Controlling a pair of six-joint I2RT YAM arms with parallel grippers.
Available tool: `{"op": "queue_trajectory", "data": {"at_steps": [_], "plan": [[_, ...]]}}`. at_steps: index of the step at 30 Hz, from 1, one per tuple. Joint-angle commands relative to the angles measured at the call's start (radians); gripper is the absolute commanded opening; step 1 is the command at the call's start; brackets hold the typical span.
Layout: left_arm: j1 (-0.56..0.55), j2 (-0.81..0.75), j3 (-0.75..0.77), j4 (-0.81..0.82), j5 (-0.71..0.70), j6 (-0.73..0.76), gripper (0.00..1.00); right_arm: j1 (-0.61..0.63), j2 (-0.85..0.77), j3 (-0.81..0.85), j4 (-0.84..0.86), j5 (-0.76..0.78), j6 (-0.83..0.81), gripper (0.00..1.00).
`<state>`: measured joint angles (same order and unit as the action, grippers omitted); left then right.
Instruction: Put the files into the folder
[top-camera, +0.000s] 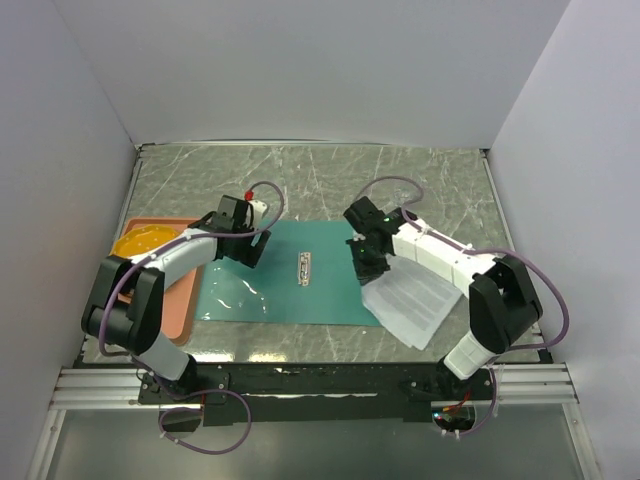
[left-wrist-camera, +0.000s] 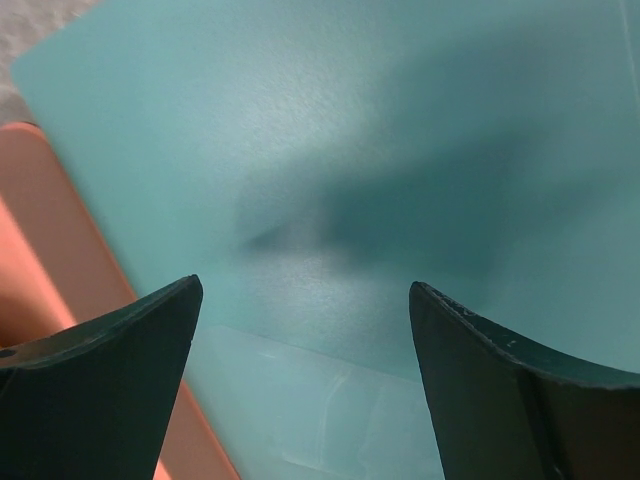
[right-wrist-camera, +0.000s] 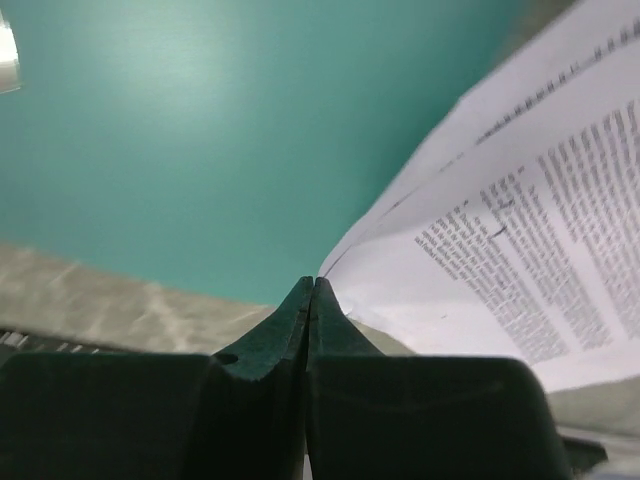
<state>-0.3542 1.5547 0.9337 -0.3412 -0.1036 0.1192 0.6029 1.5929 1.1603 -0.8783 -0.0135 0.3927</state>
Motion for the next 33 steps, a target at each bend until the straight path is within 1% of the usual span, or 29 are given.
{"op": "queue_trajectory", "data": {"at_steps": [1,2,8,13,14,15,17,18,20,21,24,25,26,28,29,32,33], "plan": [[-0.020,0.022,-0.009,0.027,-0.005,0.007,0.91,0.067,-0.005,0.070,0.068,-0.138,-0.104,0.00],[-0.022,0.024,-0.009,0.027,-0.004,0.007,0.91,0.098,0.015,0.091,0.073,-0.170,-0.120,0.00],[-0.028,0.039,-0.007,0.027,0.004,0.011,0.91,0.198,0.113,0.196,0.085,-0.212,-0.199,0.00],[-0.026,0.042,-0.003,0.019,0.007,0.011,0.91,0.259,0.159,0.222,0.087,-0.220,-0.229,0.00],[-0.026,0.041,0.002,0.016,0.007,0.008,0.91,0.264,0.157,0.216,0.087,-0.218,-0.227,0.04],[-0.026,0.041,0.004,0.011,0.007,0.008,0.91,0.262,0.154,0.208,0.088,-0.209,-0.226,0.29],[-0.026,0.042,0.008,0.010,0.004,0.008,0.91,0.264,0.136,0.193,0.084,-0.200,-0.224,0.43],[-0.026,0.044,0.011,0.004,0.004,0.008,0.90,0.264,0.128,0.193,0.079,-0.184,-0.221,0.60],[-0.026,0.045,0.019,-0.001,-0.001,0.004,0.90,0.242,0.098,0.200,0.075,-0.163,-0.212,0.69],[-0.028,0.045,0.023,-0.002,-0.004,0.002,0.90,0.224,0.087,0.206,0.073,-0.164,-0.201,0.75],[-0.026,0.045,0.040,-0.015,-0.007,-0.007,0.90,0.120,0.018,0.193,0.099,-0.160,-0.140,0.77],[-0.026,0.047,0.046,-0.022,-0.008,-0.007,0.90,0.088,-0.005,0.174,0.108,-0.137,-0.080,0.76],[-0.026,0.047,0.056,-0.028,-0.005,-0.010,0.90,-0.010,-0.052,0.126,0.123,-0.106,-0.048,0.75],[-0.026,0.047,0.063,-0.038,-0.002,-0.009,0.90,-0.113,-0.092,0.054,0.110,-0.069,0.035,0.73],[-0.028,0.048,0.066,-0.038,-0.002,-0.007,0.90,-0.196,-0.099,0.033,0.105,-0.045,0.047,0.73],[-0.029,0.062,0.071,-0.033,-0.005,-0.006,0.90,-0.314,-0.085,-0.017,0.059,-0.006,0.072,0.70],[-0.034,0.067,0.073,-0.030,-0.007,-0.007,0.90,-0.333,-0.079,-0.030,0.046,-0.014,0.080,0.68]]}}
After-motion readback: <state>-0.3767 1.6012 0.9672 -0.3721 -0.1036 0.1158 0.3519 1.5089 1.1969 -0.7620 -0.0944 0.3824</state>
